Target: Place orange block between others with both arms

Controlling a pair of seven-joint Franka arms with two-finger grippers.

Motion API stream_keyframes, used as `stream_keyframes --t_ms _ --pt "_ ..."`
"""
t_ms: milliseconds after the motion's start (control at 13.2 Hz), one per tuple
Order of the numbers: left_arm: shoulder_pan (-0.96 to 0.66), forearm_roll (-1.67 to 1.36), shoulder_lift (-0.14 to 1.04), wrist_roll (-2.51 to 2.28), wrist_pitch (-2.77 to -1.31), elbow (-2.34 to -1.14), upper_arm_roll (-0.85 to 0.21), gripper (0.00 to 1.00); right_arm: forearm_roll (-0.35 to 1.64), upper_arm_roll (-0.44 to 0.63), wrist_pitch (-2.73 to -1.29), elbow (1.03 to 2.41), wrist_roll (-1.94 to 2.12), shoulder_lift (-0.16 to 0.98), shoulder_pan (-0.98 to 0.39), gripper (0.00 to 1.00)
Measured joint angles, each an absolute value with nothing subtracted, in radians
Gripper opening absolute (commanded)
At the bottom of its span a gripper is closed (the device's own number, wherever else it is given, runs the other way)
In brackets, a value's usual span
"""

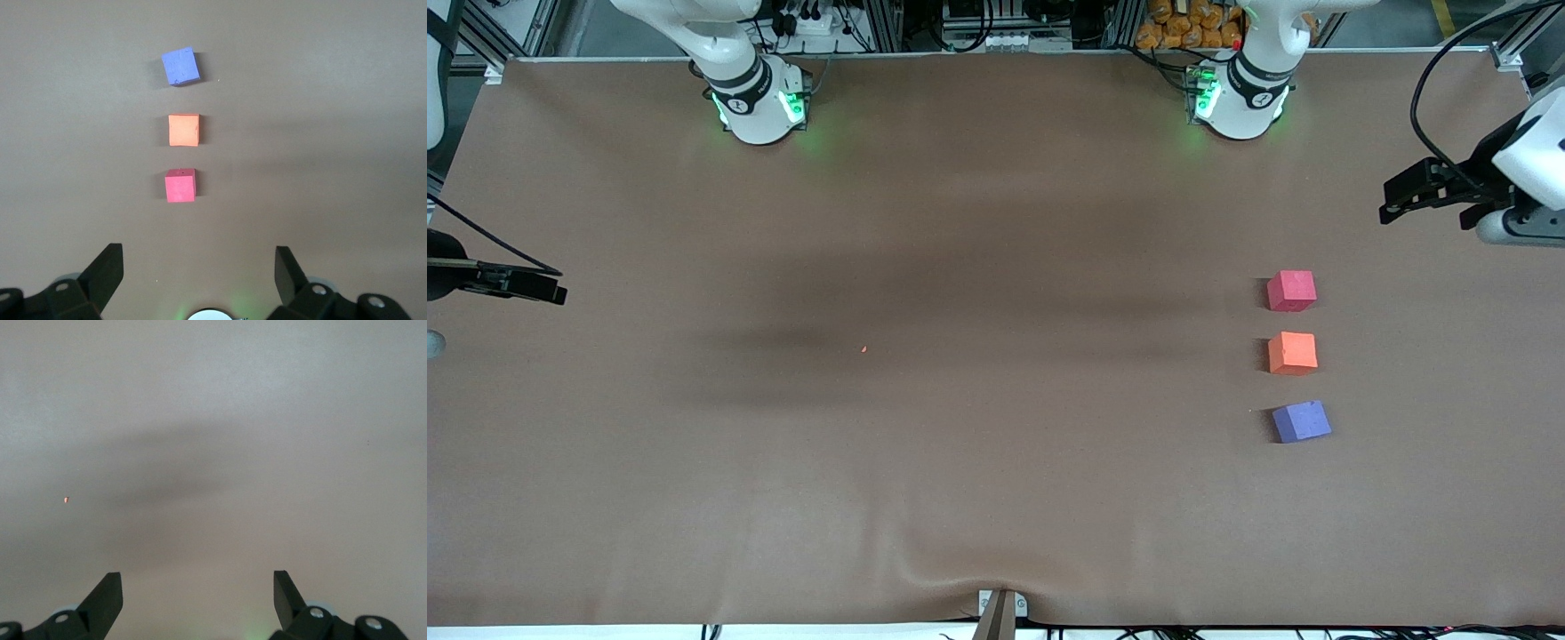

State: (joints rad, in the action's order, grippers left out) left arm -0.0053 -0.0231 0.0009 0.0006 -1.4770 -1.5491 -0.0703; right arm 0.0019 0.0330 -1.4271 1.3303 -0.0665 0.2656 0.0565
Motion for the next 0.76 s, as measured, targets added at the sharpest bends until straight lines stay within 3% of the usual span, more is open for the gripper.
stream_keyframes --t_ms 756 --pt "-0.001 -0.015 0.001 0.001 -1.477 -1.549 -0.079 1.00 0.002 0.033 -1.427 1.330 -0.066 0.266 0.057 1.00"
